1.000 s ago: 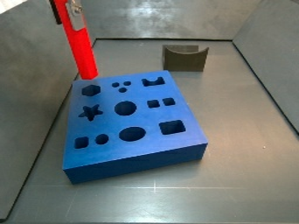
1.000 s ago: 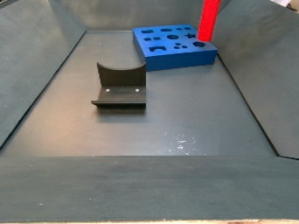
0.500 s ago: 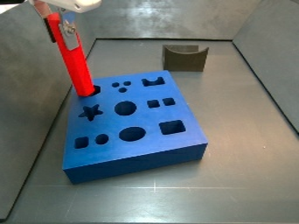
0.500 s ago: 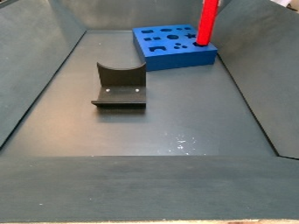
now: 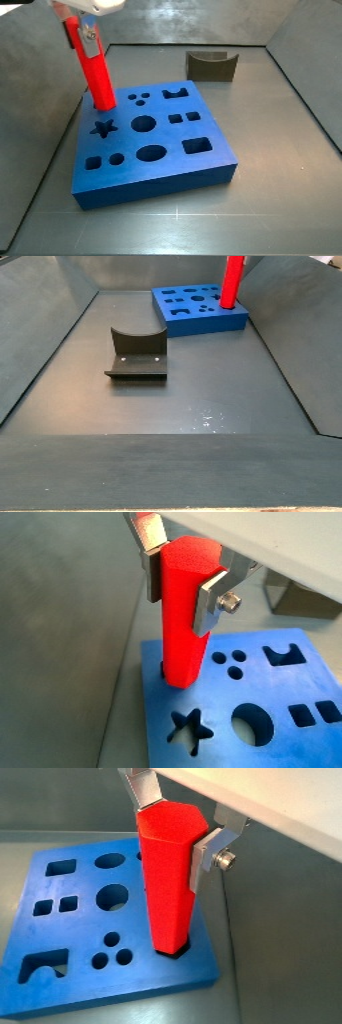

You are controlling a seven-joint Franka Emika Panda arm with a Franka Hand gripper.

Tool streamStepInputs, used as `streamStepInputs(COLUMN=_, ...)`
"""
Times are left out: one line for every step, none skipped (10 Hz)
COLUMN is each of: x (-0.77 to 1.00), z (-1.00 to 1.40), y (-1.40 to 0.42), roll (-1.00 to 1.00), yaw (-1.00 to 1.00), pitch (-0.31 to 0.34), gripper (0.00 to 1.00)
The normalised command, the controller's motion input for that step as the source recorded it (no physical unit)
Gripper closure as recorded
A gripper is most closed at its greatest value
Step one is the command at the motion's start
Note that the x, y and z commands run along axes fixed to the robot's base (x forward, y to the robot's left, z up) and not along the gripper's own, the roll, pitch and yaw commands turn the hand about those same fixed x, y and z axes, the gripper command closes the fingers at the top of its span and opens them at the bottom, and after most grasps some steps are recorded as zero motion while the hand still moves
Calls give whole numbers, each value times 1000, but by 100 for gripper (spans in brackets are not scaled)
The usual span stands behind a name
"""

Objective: Pick up the hexagon object. Move up. Move to above the board. Insert the hexagon object.
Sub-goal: Pick up the hexagon object.

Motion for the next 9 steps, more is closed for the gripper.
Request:
streamStepInputs(x=0, z=-26, y=0, roll=1, yaw=-14, pitch=0, gripper=100)
streamStepInputs(x=31, z=-106, y=0, roll=50, yaw=-871, pitch=0, gripper=100)
streamStepInputs(x=0, z=-43, y=0, roll=44, yaw=-837, pitch=20, gripper=100)
streamStepInputs(x=0, z=0, y=26, roll=0, yaw=0, pitch=0, gripper=100)
streamStepInputs(x=0, z=-29, y=300, roll=14, yaw=109, pitch=0, gripper=100)
streamStepInputs(x=-29, z=0, y=160, roll=0, yaw=0, pitch=0, gripper=100)
streamStepInputs(x=0, z=-43, y=-23, roll=0, yaw=0, pitch=0, gripper=100)
streamStepInputs(x=-54, z=-251, y=-406, roll=146, yaw=-163, pitch=0, gripper=100)
streamStepInputs(x=-29, z=-189, y=-417, roll=139, yaw=-163, pitch=0, gripper=100)
